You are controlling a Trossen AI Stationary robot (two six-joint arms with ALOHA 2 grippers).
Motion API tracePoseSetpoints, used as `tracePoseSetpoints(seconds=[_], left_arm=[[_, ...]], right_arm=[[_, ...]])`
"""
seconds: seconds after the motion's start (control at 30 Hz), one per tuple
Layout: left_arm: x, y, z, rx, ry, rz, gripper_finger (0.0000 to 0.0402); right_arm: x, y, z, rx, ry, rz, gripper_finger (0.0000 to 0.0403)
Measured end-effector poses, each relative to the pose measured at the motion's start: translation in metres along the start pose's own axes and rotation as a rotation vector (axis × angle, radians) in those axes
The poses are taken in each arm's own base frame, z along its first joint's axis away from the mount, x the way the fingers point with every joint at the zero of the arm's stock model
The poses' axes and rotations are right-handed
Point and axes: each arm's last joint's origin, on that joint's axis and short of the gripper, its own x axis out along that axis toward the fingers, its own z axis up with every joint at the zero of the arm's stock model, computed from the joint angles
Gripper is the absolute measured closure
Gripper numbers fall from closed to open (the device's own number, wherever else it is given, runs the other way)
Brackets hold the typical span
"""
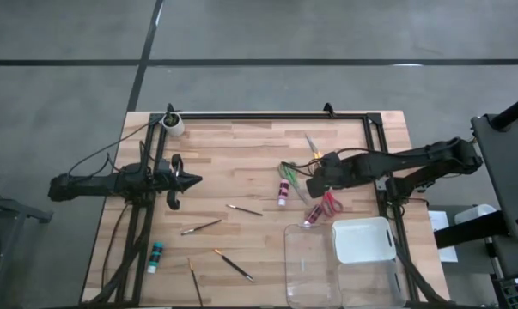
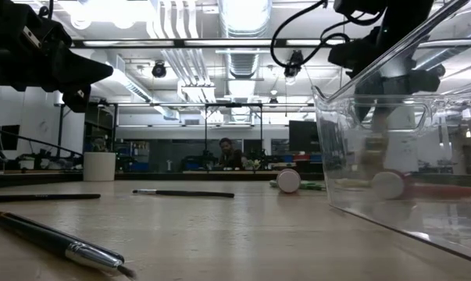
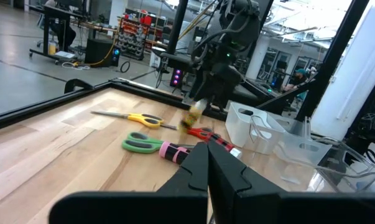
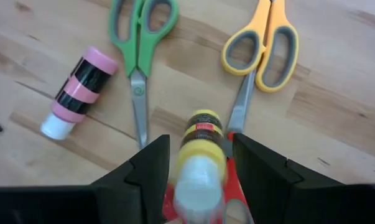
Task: Pick & Place Paint Supplies
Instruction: Put the yellow paint bottle into the white bin
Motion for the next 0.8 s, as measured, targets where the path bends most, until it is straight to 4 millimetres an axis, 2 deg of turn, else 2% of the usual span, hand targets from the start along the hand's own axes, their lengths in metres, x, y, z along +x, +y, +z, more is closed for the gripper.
tracePoseSetpoints(seconds=[0.5, 0.6, 0.8], left_arm=[[0.000, 0.000, 0.000, 0.000, 0.000, 0.000, 0.0401], [0.000, 0.000, 0.000, 0.000, 0.000, 0.000, 0.0401], [0.000, 0.000, 0.000, 0.000, 0.000, 0.001, 0.0401]], right_arm=[[0.010, 0.004, -0.002, -0.008, 0.016, -0.039, 0.0232], [0.004, 0.002, -0.001, -0.009, 0.000, -0.017, 0.0232], [-0.023, 0.000, 0.007, -0.035, -0.004, 0.056, 0.0232]])
